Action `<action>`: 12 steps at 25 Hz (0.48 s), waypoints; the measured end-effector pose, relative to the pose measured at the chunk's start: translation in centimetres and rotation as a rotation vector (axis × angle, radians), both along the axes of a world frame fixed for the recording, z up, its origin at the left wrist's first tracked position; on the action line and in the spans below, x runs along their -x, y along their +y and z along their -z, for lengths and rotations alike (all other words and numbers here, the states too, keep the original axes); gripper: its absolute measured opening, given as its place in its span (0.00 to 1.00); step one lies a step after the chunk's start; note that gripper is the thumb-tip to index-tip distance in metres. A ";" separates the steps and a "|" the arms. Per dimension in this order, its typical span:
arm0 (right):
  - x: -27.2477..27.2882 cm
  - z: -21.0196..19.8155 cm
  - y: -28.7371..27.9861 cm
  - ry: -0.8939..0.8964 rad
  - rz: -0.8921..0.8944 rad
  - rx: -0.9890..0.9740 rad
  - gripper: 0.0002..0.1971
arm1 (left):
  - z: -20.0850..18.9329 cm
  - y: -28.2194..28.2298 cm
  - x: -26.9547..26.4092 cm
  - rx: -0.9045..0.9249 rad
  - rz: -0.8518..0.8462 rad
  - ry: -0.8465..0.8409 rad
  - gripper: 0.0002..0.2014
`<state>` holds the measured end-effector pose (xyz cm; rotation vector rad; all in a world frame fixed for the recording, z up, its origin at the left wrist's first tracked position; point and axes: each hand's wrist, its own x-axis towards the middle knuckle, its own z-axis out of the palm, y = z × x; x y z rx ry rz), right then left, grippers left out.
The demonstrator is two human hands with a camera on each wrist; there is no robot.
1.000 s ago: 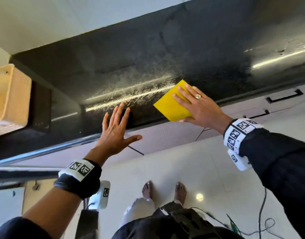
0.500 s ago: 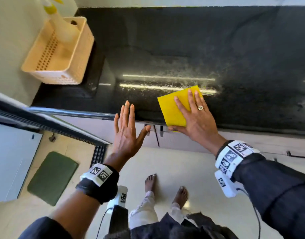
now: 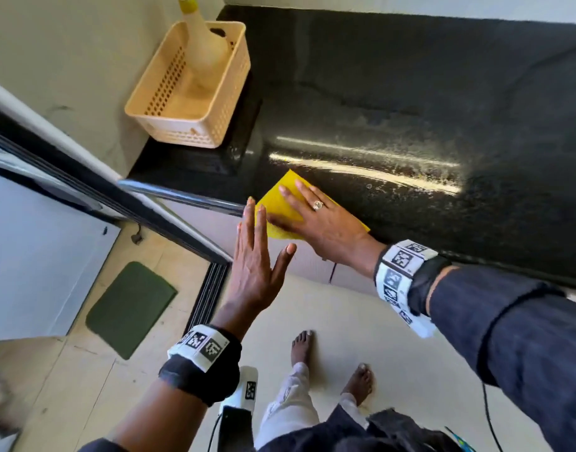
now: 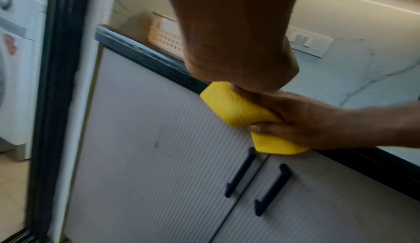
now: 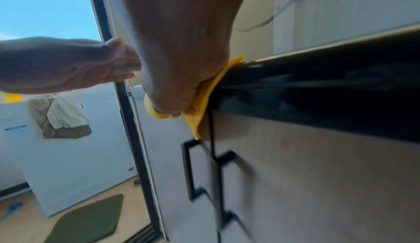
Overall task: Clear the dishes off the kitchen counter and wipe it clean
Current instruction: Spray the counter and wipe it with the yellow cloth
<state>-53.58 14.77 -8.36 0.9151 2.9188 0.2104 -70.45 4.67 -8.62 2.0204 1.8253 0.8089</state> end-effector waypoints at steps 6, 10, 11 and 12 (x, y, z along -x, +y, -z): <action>-18.9 0.6 -4.9 -0.090 -0.008 -0.140 0.42 | -1.9 3.8 -10.9 -0.026 0.427 0.121 0.36; -33.6 0.2 -9.8 -0.144 0.167 -0.212 0.41 | -2.9 5.8 -20.2 -0.102 0.667 0.194 0.35; -36.9 0.2 -11.1 -0.150 0.219 -0.221 0.38 | -3.2 6.0 -21.8 -0.120 0.705 0.212 0.35; -40.6 0.2 -12.8 -0.149 0.301 -0.229 0.36 | -3.5 6.1 -23.7 -0.130 0.751 0.230 0.35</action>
